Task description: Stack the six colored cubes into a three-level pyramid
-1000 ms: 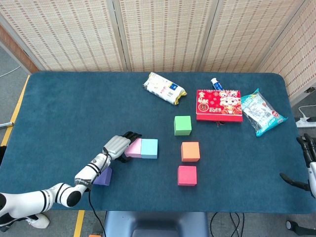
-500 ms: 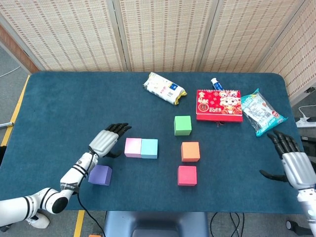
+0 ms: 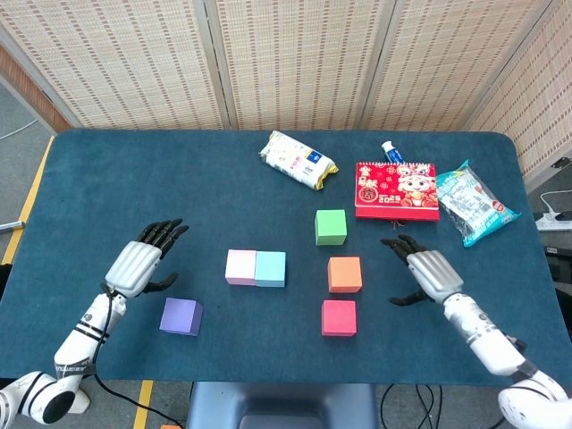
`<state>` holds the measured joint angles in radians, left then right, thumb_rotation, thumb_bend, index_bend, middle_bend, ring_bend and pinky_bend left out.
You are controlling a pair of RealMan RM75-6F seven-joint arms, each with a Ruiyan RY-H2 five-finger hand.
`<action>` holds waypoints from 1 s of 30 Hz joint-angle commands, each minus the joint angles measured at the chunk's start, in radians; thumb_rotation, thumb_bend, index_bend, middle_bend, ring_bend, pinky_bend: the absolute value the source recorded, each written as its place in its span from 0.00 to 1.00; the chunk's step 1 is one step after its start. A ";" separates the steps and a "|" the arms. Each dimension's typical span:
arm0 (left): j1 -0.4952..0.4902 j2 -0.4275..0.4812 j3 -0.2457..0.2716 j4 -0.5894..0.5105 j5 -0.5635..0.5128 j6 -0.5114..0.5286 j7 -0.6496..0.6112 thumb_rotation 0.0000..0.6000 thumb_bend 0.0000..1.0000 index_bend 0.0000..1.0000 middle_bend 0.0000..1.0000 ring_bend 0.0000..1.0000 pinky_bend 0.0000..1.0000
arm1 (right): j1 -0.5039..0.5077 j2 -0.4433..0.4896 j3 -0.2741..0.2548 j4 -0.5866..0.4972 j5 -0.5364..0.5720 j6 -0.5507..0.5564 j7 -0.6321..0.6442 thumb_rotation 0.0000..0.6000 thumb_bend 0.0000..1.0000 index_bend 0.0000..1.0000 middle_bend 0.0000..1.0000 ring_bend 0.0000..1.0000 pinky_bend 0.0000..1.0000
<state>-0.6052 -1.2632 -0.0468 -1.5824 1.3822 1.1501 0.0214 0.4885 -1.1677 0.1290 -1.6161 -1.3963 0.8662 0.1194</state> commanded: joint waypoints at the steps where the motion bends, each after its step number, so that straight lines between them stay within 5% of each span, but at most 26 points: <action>1: 0.021 0.013 0.009 0.001 0.018 0.022 -0.020 1.00 0.35 0.01 0.00 0.00 0.09 | 0.055 -0.060 0.015 0.023 0.067 -0.065 -0.062 1.00 0.11 0.24 0.23 0.13 0.37; 10: 0.069 0.033 0.018 0.011 0.063 0.068 -0.066 1.00 0.35 0.01 0.00 0.00 0.09 | 0.115 -0.152 0.024 0.062 0.170 -0.098 -0.152 1.00 0.11 0.35 0.26 0.16 0.38; 30: 0.102 0.045 0.007 0.021 0.097 0.069 -0.110 1.00 0.35 0.01 0.00 0.00 0.09 | 0.154 -0.256 0.021 0.161 0.228 -0.079 -0.160 1.00 0.11 0.33 0.42 0.33 0.45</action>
<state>-0.5037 -1.2181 -0.0391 -1.5612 1.4785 1.2193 -0.0884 0.6409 -1.4212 0.1510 -1.4580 -1.1706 0.7872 -0.0413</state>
